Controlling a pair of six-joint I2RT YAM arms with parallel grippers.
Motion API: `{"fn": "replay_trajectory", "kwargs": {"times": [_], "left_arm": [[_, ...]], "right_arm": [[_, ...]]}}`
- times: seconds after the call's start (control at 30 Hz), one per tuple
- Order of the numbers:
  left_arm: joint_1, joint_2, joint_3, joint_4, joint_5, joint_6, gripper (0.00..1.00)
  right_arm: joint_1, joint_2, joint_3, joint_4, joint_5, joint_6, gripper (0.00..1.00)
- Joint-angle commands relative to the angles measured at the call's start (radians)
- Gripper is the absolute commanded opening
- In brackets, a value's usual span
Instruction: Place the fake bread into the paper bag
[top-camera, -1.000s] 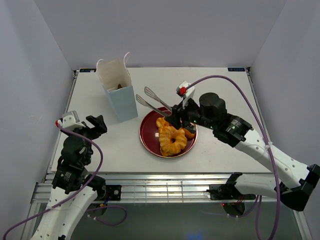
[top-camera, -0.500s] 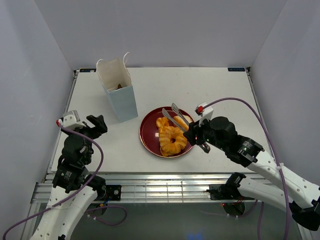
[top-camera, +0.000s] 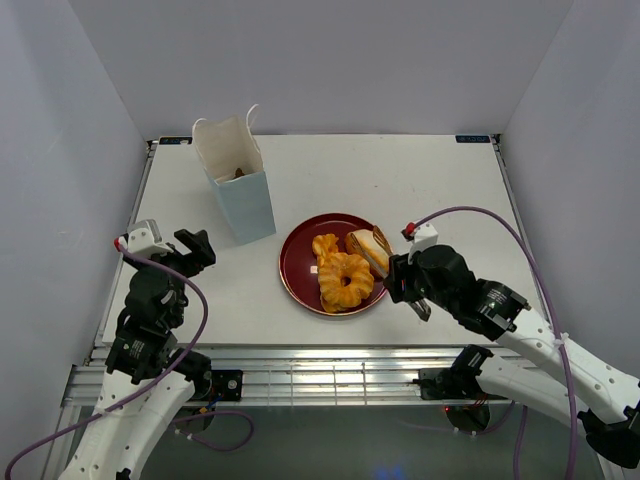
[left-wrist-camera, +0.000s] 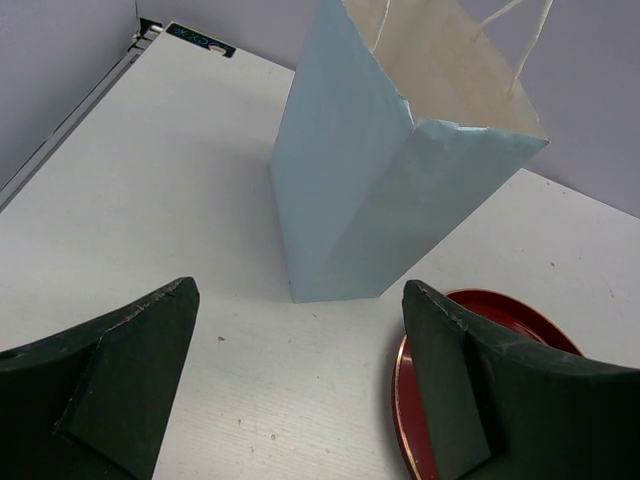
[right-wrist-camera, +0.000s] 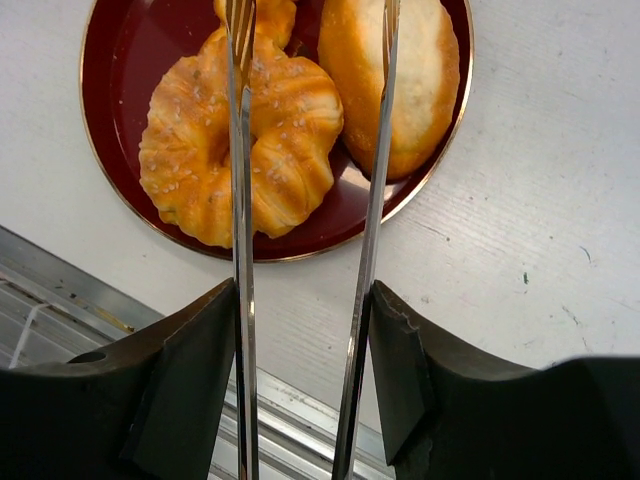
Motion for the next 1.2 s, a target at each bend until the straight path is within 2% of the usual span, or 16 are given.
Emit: {"fn": "replay_trajectory", "kwargs": {"times": [0.0, 0.2, 0.37, 0.73, 0.93, 1.17], "left_arm": [[-0.004, 0.005, -0.01, 0.006, 0.002, 0.002, 0.93], [-0.004, -0.001, -0.008, 0.004, 0.003, 0.004, 0.93], [-0.004, -0.01, -0.008, 0.004, 0.005, 0.002, 0.93], [-0.004, -0.02, -0.008, 0.006, 0.009, 0.004, 0.93], [-0.004, -0.021, -0.01, 0.006, 0.009, 0.004, 0.93], [-0.004, -0.024, -0.007, 0.007, 0.016, 0.004, 0.93]], "right_arm": [[-0.003, -0.009, 0.037, -0.047, 0.008, 0.024, 0.58], [-0.003, -0.033, 0.038, -0.151, 0.05, 0.069, 0.64], [-0.003, -0.036, 0.025, -0.15, 0.071, 0.07, 0.65], [-0.006, 0.134, 0.123, -0.11, 0.145, -0.014, 0.65], [-0.027, 0.218, 0.168, -0.056, 0.119, -0.054, 0.7], [-0.075, 0.281, 0.188, -0.007, 0.076, -0.089, 0.7]]}}
